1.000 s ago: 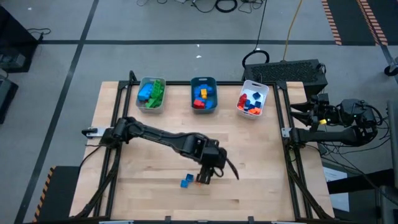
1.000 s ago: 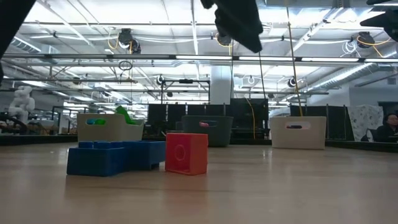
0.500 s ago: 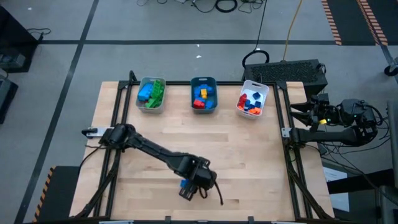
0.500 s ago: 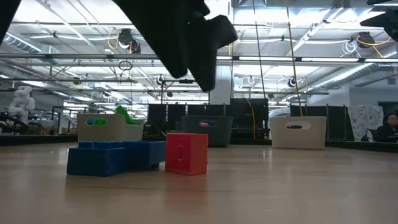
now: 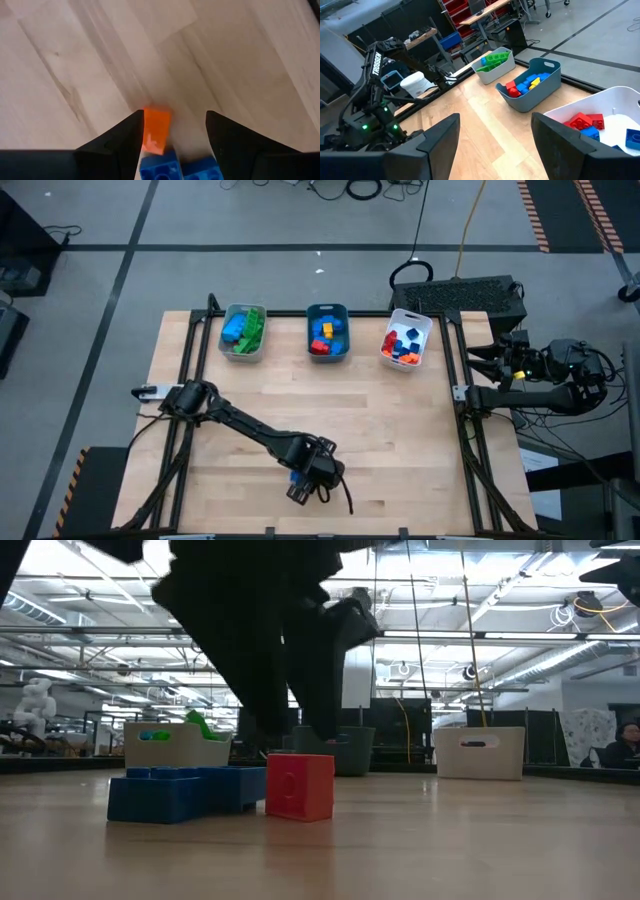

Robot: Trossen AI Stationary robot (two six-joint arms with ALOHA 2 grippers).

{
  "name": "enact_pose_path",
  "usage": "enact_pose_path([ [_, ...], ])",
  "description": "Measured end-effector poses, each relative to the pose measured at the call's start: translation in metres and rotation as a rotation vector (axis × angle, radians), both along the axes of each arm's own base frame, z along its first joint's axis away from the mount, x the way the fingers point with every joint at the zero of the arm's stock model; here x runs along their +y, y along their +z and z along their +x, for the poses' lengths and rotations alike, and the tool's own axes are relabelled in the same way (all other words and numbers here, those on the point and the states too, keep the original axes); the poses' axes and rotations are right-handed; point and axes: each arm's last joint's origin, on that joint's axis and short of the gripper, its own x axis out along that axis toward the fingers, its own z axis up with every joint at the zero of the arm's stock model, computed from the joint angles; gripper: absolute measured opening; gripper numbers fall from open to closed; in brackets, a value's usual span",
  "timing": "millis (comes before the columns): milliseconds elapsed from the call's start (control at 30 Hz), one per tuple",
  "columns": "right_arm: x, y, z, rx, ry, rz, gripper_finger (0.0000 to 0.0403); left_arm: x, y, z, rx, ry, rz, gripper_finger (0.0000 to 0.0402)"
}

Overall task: Sort blocks by size
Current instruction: Put the small orange 4 stud game piece into the white bin

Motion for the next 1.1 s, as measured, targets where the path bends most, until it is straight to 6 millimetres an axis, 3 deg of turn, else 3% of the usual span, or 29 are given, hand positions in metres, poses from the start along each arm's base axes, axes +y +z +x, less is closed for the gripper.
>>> enact_pose_path([
  [400, 0.000, 0.000, 0.000, -0.006, -0.004, 0.019, 0.0238, 0.014, -0.030, -0.006, 0.036, 0.024, 0.015, 0.0212],
  [600, 0.000, 0.000, 0.000, -0.008, -0.006, 0.026, 0.0238, 0.014, -0.042, -0.006, -0.011, 0.031, -0.006, 0.0161],
  [733, 0.000, 0.000, 0.000, -0.009, -0.006, 0.026, 0.0238, 0.015, -0.042, -0.005, -0.011, 0.052, -0.013, 0.0101],
  [900, 0.000, 0.000, 0.000, -0.009, -0.006, 0.026, 0.0238, 0.025, -0.036, 0.001, -0.009, 0.078, -0.008, 0.0097],
  [1100, 0.000, 0.000, 0.000, -0.009, -0.006, 0.026, 0.0238, 0.071, -0.003, 0.036, -0.170, 0.217, 0.049, 0.0097],
])
